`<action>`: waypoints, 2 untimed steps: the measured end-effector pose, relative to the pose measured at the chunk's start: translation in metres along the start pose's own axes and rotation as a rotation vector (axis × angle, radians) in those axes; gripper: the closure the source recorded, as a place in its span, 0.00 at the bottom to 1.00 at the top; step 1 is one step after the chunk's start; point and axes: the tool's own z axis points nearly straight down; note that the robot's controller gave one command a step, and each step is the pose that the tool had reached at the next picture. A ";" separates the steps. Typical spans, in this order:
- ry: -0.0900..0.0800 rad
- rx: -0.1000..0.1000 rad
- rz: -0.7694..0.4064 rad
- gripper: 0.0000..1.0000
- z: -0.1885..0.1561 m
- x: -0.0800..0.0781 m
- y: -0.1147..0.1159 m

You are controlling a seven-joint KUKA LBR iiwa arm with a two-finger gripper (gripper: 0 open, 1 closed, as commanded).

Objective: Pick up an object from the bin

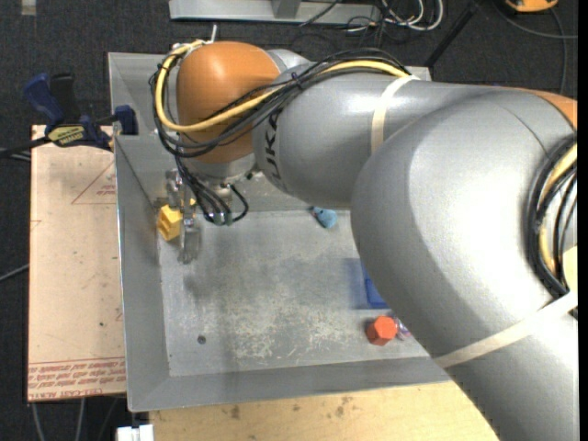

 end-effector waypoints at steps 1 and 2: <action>-0.015 -0.005 0.071 0.00 0.031 -0.007 0.004; -0.017 -0.008 0.139 0.00 0.031 -0.005 0.004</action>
Offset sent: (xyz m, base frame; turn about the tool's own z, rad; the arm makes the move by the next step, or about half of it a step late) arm 0.0009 0.0014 -0.0419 0.0736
